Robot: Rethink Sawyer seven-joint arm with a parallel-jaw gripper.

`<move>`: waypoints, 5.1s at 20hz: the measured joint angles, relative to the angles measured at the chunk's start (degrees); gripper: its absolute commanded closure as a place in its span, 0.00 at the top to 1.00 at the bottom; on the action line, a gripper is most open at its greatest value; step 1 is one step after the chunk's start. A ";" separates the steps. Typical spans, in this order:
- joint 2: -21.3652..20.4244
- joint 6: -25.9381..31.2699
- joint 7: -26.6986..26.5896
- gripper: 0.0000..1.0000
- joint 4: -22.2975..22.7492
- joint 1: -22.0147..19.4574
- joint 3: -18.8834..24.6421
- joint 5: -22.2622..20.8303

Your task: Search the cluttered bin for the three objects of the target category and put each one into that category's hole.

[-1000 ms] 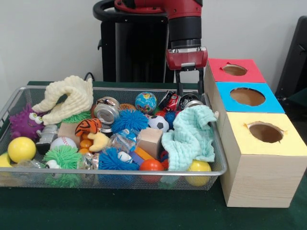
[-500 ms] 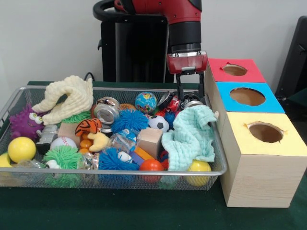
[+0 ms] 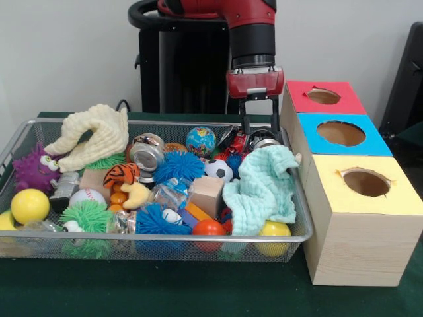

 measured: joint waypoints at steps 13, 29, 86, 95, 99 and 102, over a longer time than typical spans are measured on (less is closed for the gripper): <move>-8.74 4.22 0.00 1.00 0.93 -1.02 1.60 3.79; -19.99 33.30 0.00 1.00 -0.67 0.83 4.41 12.31; -5.10 59.18 0.00 1.00 -25.27 2.23 3.90 11.87; -2.74 56.34 0.00 1.00 -25.28 2.24 3.50 10.09; -1.33 53.03 0.00 1.00 -25.29 2.29 3.01 9.36; -0.24 51.05 0.00 1.00 -25.30 2.34 2.60 9.15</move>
